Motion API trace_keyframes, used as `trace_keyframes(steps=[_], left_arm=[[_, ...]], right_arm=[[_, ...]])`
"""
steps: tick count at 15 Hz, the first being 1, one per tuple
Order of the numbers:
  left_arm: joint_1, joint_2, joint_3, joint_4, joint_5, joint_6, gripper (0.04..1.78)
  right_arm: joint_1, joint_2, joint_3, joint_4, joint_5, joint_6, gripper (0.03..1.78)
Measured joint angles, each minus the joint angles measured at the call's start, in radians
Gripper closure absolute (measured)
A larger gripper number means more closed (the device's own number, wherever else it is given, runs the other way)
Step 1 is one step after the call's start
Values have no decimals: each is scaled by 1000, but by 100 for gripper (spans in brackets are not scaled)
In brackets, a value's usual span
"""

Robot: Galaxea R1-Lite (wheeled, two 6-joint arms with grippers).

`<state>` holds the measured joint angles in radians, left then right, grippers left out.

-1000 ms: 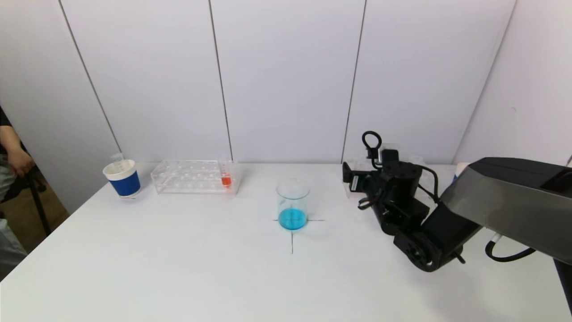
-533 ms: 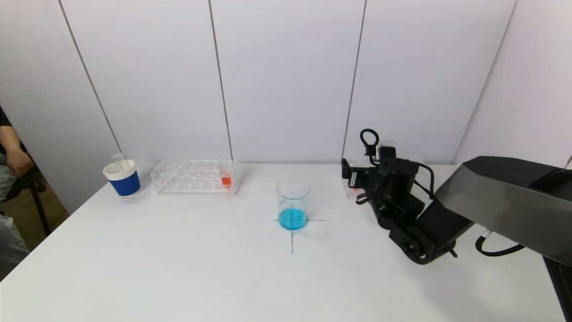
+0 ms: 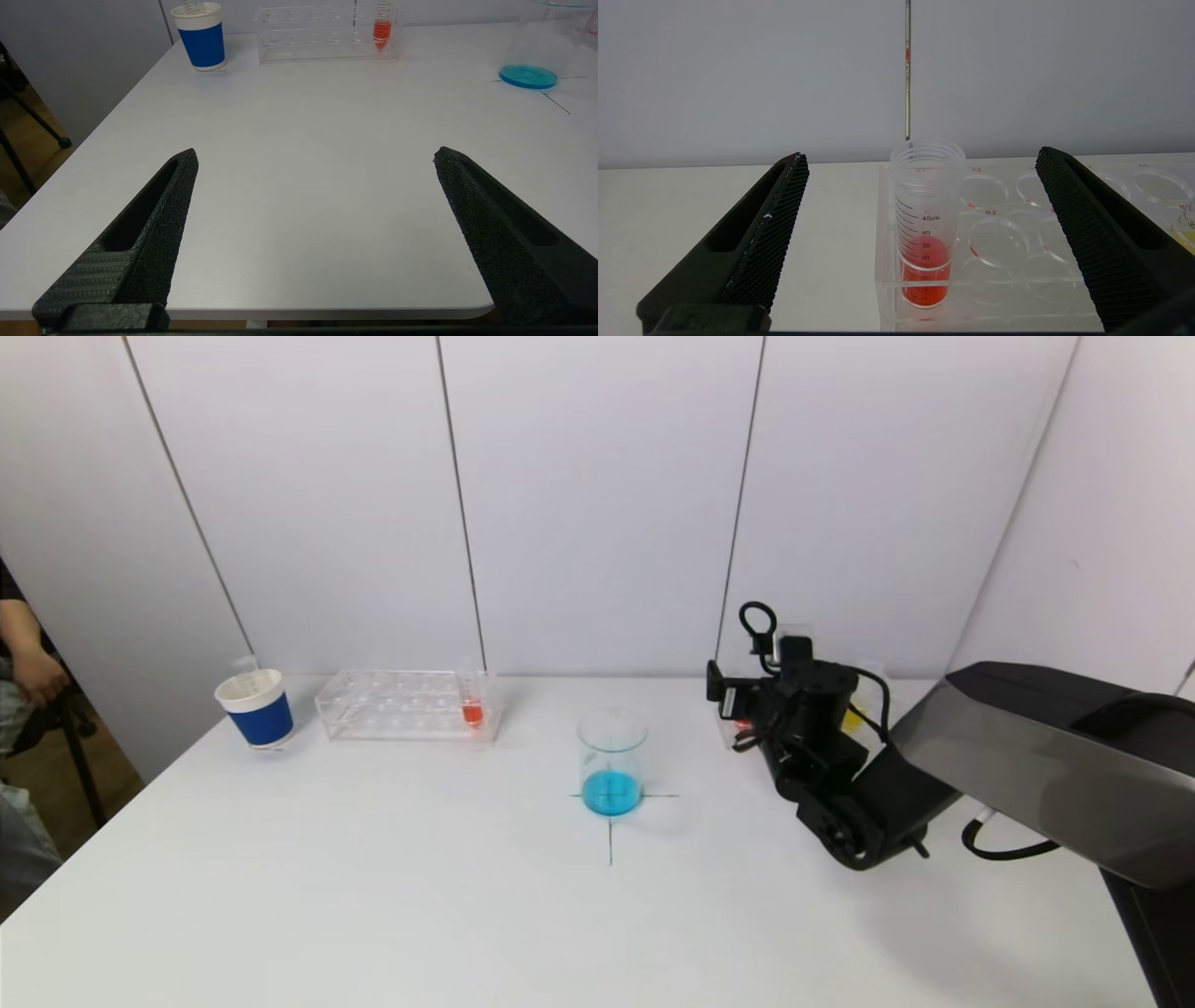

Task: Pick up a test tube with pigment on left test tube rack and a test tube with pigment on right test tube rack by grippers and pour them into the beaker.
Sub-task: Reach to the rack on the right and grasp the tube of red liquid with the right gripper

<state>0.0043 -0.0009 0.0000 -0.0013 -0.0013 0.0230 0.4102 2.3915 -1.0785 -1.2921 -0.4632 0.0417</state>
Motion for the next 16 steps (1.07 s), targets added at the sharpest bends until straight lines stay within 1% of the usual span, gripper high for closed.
trace_keyframes(steps=[4,7,9,14,16], left_arm=[[0,0,0,0,0,0,6],[0,0,0,0,0,0,6],[0,0,0,0,0,0,6],[0,0,0,0,0,0,6],[0,0,0,0,0,0,6]], right_arm=[[0,23,-32,5,1,-6,4],[-1,34,-40,1,1,-22,4],[-1,36,-37,-7,24,-23,4],[-11,39,-32,-14,40,-22,4],[-21,39,-32,-16,58,-21,4]])
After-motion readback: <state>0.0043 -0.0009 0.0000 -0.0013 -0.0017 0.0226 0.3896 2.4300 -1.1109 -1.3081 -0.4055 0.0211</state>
